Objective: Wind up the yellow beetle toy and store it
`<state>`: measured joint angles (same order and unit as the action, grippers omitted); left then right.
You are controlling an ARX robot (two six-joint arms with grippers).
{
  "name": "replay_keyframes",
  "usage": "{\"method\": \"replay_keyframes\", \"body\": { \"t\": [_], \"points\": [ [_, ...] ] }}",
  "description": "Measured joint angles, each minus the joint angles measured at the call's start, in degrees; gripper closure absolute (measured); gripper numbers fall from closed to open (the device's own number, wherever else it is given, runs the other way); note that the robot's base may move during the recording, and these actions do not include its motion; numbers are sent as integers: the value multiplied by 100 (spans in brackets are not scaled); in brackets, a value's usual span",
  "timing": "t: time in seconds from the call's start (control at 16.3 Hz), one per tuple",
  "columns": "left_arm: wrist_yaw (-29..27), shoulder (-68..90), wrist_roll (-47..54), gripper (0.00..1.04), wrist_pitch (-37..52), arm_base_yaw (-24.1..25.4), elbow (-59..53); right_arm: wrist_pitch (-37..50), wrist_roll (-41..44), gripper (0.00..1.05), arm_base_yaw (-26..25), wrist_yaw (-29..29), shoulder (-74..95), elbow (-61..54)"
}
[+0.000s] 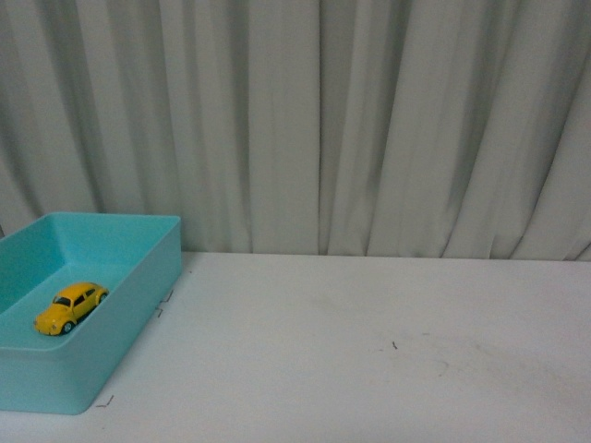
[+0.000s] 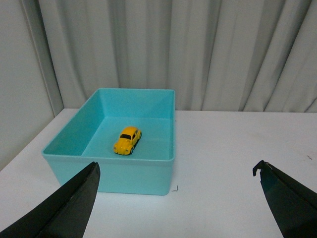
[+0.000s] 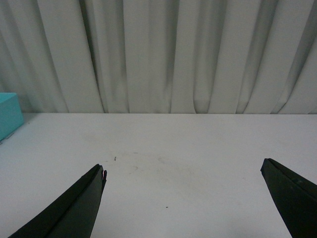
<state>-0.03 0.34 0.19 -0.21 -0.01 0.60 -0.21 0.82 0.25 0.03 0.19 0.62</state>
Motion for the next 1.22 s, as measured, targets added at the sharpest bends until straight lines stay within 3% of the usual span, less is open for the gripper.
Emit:
{"method": "replay_keyframes", "body": {
  "t": [1.22],
  "points": [
    [0, 0, 0, 7, 0, 0, 0, 0, 0, 6, 0, -2, 0, 0]
  ]
}}
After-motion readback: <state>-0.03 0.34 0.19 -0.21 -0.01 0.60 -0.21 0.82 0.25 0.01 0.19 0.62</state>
